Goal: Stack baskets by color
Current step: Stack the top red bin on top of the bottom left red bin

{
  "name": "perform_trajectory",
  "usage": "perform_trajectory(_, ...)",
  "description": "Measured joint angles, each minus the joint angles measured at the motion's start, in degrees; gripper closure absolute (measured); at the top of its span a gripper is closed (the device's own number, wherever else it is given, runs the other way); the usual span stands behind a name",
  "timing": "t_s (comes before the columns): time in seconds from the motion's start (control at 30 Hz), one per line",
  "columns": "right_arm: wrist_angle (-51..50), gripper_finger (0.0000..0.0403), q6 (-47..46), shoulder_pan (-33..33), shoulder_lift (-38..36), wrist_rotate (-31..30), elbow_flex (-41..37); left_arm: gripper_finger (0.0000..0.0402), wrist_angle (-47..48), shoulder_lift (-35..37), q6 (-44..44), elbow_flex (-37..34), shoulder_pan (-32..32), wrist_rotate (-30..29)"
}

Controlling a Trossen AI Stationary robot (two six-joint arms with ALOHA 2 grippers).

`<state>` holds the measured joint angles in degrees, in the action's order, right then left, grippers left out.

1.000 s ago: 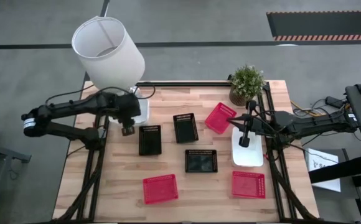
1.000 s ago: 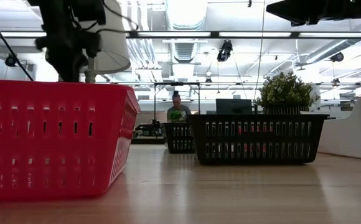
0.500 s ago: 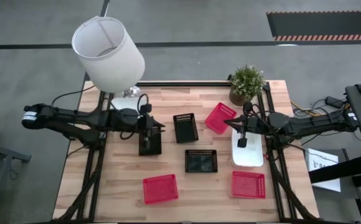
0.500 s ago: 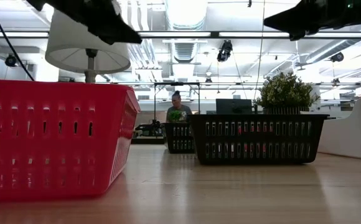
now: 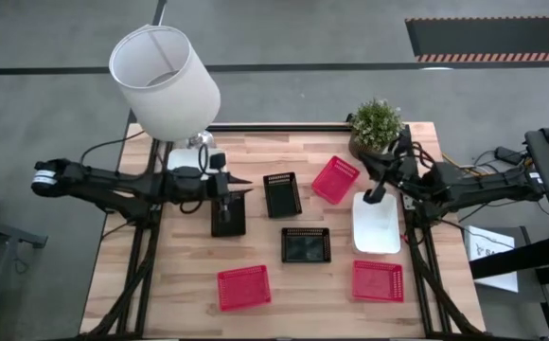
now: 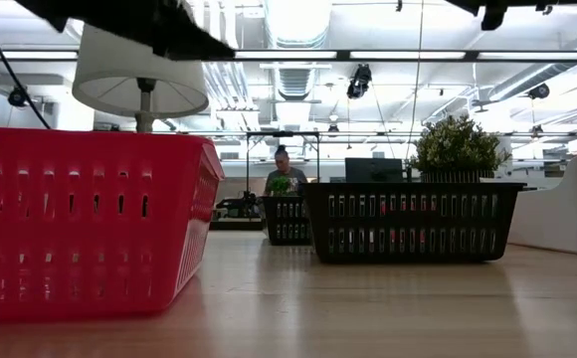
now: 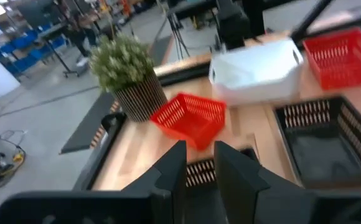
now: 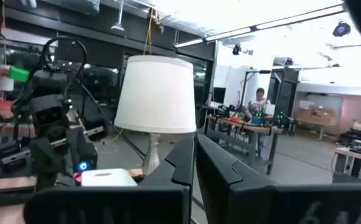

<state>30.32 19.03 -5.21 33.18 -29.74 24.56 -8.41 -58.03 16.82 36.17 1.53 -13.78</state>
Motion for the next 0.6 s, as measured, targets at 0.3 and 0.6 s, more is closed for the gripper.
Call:
perform_trajectory(0.3,-7.2,0.0394,-8.0,-0.1,10.9,3.5,6.5,0.0337,-0.4,1.4,-0.4,-3.5,2.2,0.2)
perform_trajectory(0.6,-51.0,0.0394,-23.4,-0.1,19.4,3.3,24.2,0.0337,-0.7,2.3,-3.0,-2.6,2.9,0.2)
